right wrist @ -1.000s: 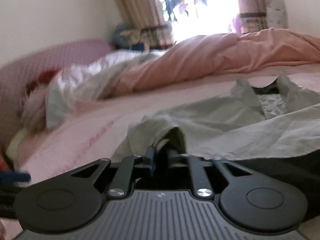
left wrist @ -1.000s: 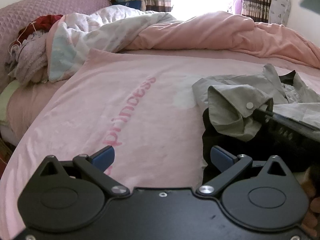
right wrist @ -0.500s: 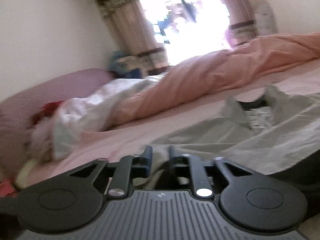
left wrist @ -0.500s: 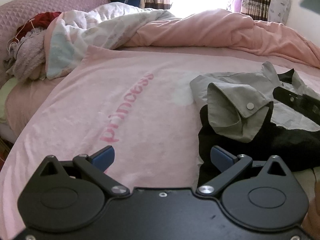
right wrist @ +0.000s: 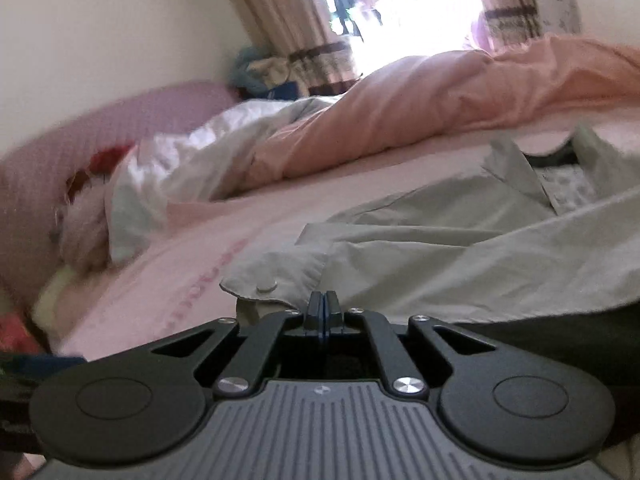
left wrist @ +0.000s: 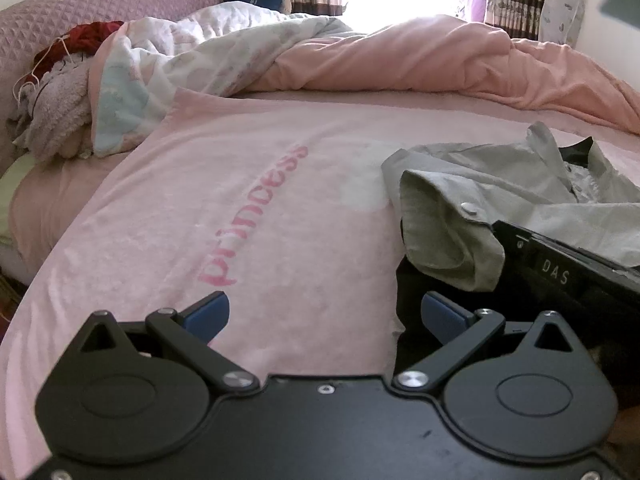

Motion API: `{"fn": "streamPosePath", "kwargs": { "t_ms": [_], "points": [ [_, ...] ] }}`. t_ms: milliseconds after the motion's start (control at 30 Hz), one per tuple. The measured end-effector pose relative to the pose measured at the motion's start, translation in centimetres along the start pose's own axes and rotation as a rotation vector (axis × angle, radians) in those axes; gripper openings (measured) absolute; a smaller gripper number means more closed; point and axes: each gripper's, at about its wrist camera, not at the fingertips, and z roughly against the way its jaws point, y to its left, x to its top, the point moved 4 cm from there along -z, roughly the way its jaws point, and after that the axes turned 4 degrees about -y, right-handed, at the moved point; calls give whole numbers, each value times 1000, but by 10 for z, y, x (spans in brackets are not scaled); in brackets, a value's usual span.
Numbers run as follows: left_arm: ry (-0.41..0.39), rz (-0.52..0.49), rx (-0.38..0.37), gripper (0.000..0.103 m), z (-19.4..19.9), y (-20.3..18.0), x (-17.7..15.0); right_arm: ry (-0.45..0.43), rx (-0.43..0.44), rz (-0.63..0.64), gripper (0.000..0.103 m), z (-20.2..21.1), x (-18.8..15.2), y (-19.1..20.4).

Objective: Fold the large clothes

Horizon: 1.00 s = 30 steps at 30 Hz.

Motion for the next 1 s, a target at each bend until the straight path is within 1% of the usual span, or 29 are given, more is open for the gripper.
{"fn": "streamPosePath", "kwargs": {
  "t_ms": [33,100,200,267,333,367,400,433,467,500,533,600,667,767,867,933,967,1000],
  "points": [
    [2,0,0,103,-1,-1,0,33,-13,15,5,-8,-4,-1],
    [7,-4,11,103,-2,-2,0,117,-8,-42,5,-28,-16,-12],
    [7,-6,1,103,-1,-2,0,102,44,-135,5,-19,-11,-24],
    [7,-11,7,103,-2,-1,1,56,69,-166,5,-3,-4,-26],
    [12,-3,17,103,-4,0,1,18,73,-184,5,6,0,-30],
    [14,4,16,103,-5,1,1,14,70,-185,6,6,1,-31],
    [15,12,13,103,-5,2,1,25,59,-182,6,4,-1,-33],
    [16,16,10,103,-5,2,1,64,34,-172,6,-5,-6,-35],
    [17,17,9,103,-6,2,1,107,9,-162,5,-20,-12,-37],
    [18,16,9,103,-7,1,0,120,-6,-147,3,-28,-19,-38],
    [17,16,10,103,-7,-1,0,104,-1,-146,2,-26,-20,-38],
    [3,38,-3,103,-8,-3,1,115,18,-144,4,-16,-11,-38],
    [-23,86,-48,103,-6,-9,6,86,16,-114,4,1,0,-42],
    [-90,139,-147,103,-3,-29,16,50,-50,-49,4,30,20,-65],
    [-151,121,-244,103,1,-60,29,-10,-160,-10,4,64,43,-111],
    [-233,43,-299,103,6,-86,34,-49,-250,-10,4,80,57,-150],
    [-266,-8,-293,103,6,-97,34,-63,-298,-22,4,86,61,-170],
    [-274,-71,-273,103,-2,-109,33,-79,-358,-39,4,92,64,-195]
  ]
}}
